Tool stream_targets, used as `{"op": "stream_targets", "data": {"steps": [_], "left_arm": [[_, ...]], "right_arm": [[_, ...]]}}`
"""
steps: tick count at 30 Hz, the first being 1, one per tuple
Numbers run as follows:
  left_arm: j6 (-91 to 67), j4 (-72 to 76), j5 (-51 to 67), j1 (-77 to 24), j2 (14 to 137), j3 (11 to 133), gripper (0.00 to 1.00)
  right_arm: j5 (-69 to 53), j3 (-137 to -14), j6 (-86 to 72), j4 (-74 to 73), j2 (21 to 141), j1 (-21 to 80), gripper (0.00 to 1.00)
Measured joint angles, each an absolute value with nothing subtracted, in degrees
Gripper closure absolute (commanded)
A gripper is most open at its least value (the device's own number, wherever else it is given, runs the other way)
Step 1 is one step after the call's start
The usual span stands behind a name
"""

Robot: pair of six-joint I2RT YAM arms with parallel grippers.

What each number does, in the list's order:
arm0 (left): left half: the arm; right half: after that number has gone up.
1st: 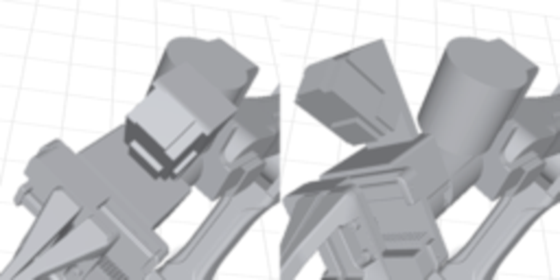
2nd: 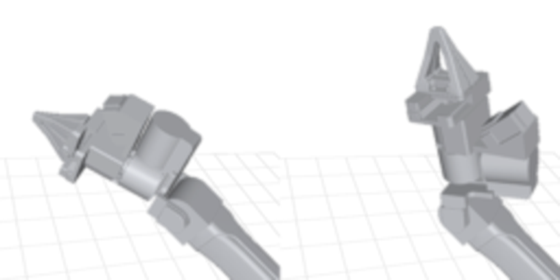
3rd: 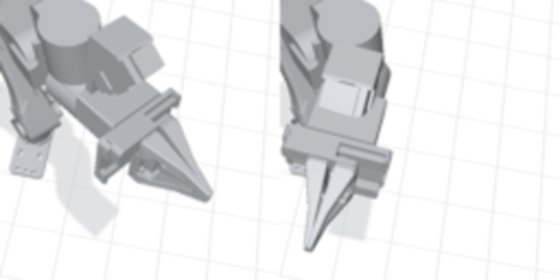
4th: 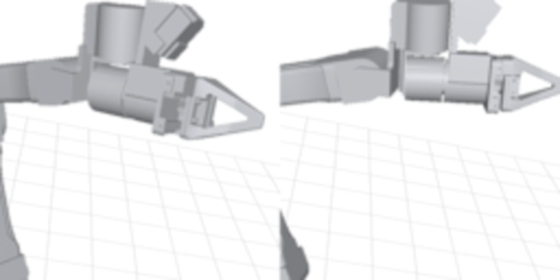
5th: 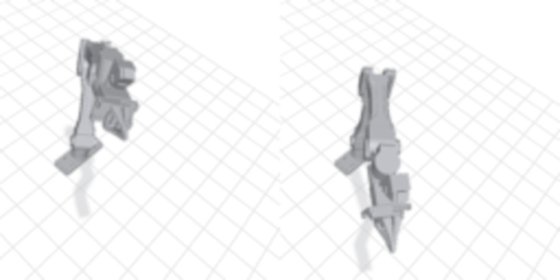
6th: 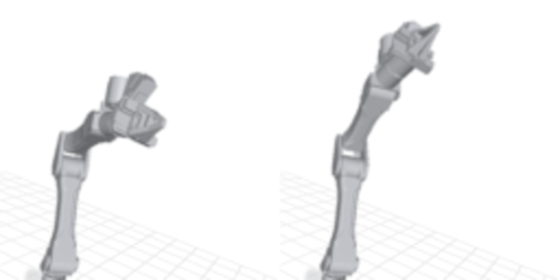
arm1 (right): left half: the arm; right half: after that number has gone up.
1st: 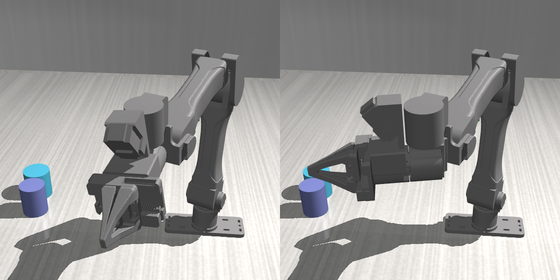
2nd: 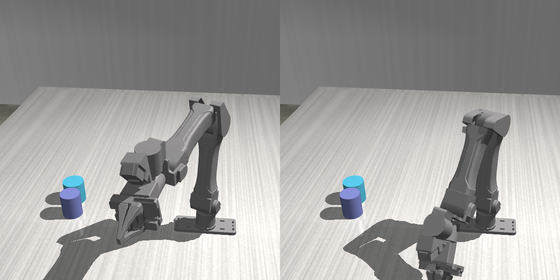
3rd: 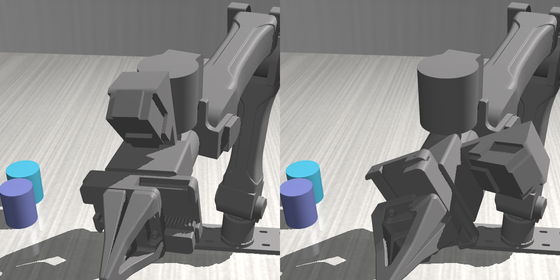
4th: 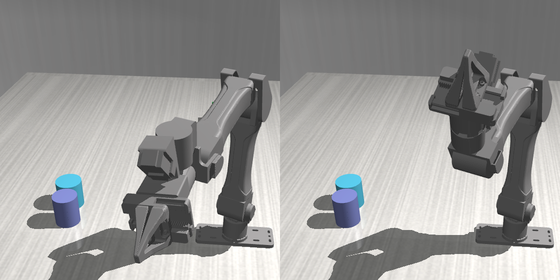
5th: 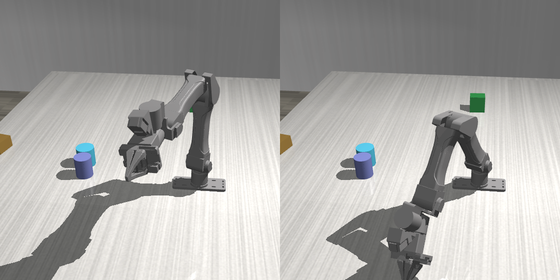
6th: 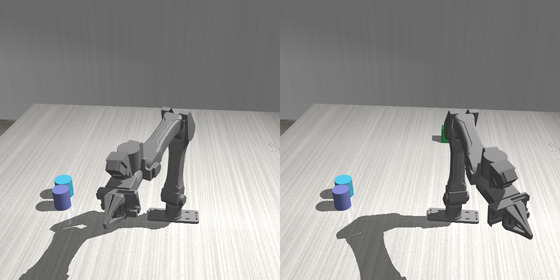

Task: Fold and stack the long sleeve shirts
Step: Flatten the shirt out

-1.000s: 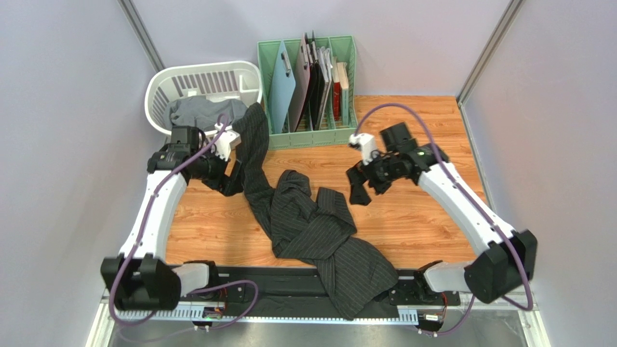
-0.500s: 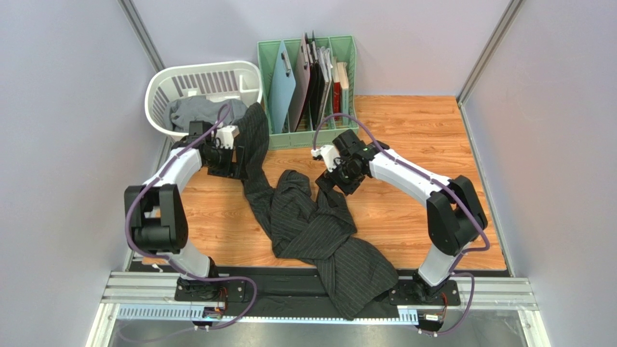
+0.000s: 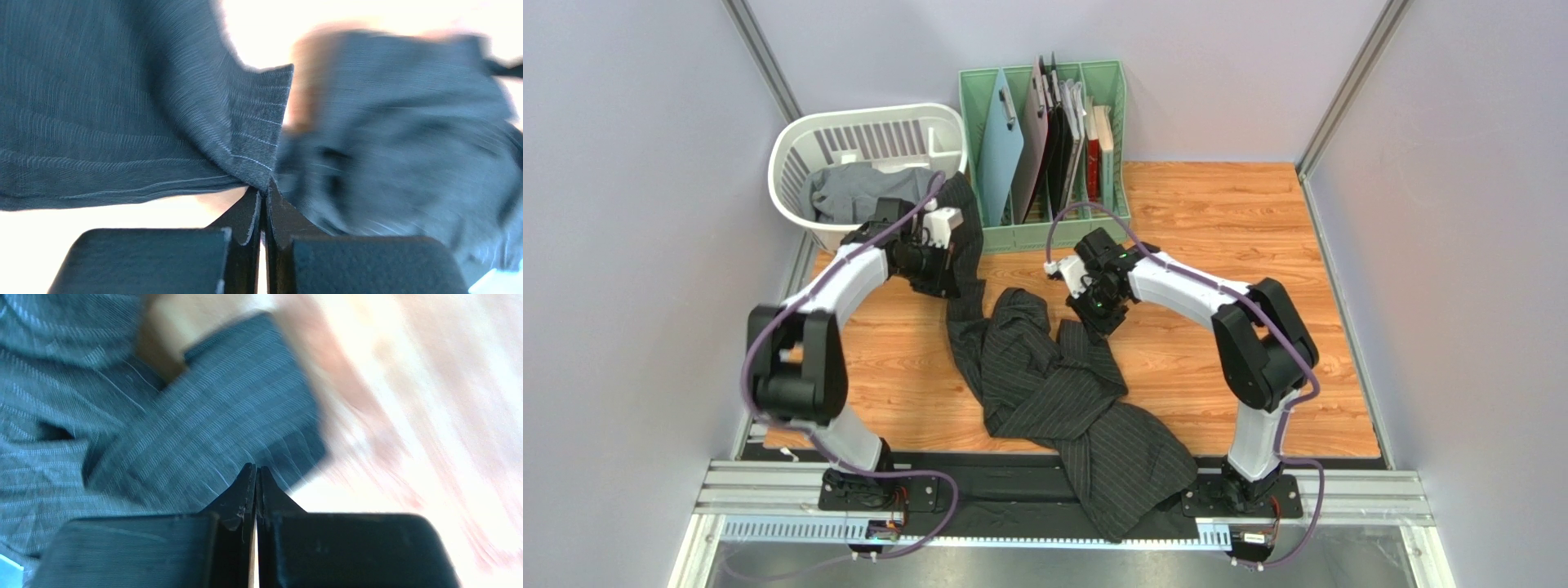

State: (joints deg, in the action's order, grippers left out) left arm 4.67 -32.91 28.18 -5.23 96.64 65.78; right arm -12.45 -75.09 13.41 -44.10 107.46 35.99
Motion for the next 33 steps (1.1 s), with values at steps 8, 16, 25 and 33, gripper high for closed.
{"op": "stream_targets", "data": {"steps": [8, 16, 25, 33], "left_arm": [[9.08, -36.27, 37.34, -26.83, 71.7, 70.37, 1.0], [10.26, -41.65, 40.32, -20.43, 78.3, 66.61, 0.21], [13.85, -49.01, 41.71, 4.75, 73.78, 58.59, 0.09], [16.67, -52.75, 42.68, 4.6, 71.26, 58.67, 0.01]], "right_arm": [[-13.17, -71.92, 15.59, -47.42, 90.11, 22.37, 0.95], [-18.04, -69.56, 17.91, -52.84, 85.6, 17.52, 0.13], [-22.61, -71.53, 15.81, -48.75, 88.58, 30.09, 0.12], [-20.01, -86.24, 13.96, -44.05, 108.09, 40.01, 0.26]]}}
